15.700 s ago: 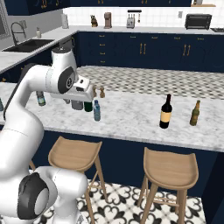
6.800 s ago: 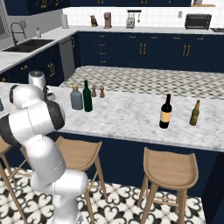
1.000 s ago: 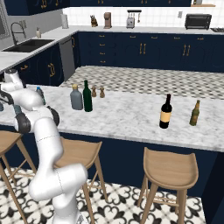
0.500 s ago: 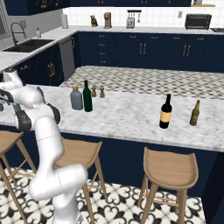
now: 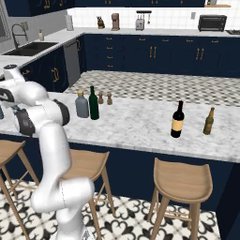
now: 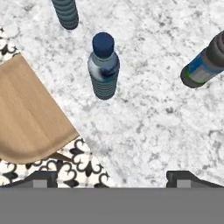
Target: Move the plastic bottles in the middle to the plastics group, and the glass bottles in the middle to the glass group.
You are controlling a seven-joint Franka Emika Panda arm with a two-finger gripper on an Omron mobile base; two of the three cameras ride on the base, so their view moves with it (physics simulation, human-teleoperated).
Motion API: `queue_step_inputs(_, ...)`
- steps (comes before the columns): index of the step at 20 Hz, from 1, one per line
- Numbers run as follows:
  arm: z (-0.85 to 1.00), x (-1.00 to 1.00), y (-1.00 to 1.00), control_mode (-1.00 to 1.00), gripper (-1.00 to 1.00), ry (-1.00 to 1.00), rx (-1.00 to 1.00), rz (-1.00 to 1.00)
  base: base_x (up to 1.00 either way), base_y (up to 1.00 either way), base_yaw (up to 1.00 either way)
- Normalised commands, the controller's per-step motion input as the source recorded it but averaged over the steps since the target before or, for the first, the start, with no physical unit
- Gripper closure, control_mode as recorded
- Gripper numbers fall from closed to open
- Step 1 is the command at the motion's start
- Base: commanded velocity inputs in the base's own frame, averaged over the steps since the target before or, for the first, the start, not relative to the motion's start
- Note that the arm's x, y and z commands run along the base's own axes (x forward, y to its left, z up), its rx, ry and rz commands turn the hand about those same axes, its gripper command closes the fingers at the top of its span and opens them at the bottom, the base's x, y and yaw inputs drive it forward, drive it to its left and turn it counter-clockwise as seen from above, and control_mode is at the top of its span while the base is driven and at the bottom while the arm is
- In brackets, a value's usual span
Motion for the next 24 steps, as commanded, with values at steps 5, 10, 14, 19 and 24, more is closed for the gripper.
queue_step_inputs(5,0.00,-0.35,-1.00,-1.00,-1.00,-0.06,0.11,-0.13,0.00,0.00,0.00)
queue_step_inputs(10,0.04,-0.10,-1.00,-1.00,-1.00,-0.02,0.07,-0.11,0.00,0.00,0.00)
queue_step_inputs(14,0.18,0.00,-1.00,-1.00,-1.00,0.00,0.04,-0.12,0.00,0.00,0.00)
queue_step_inputs(19,0.45,0.13,-1.00,-1.00,-1.00,0.07,0.00,-0.14,0.00,0.00,0.00)
queue_step_inputs(24,0.50,0.34,-1.00,-1.00,-1.00,0.18,0.00,-0.21,0.00,0.00,0.00)
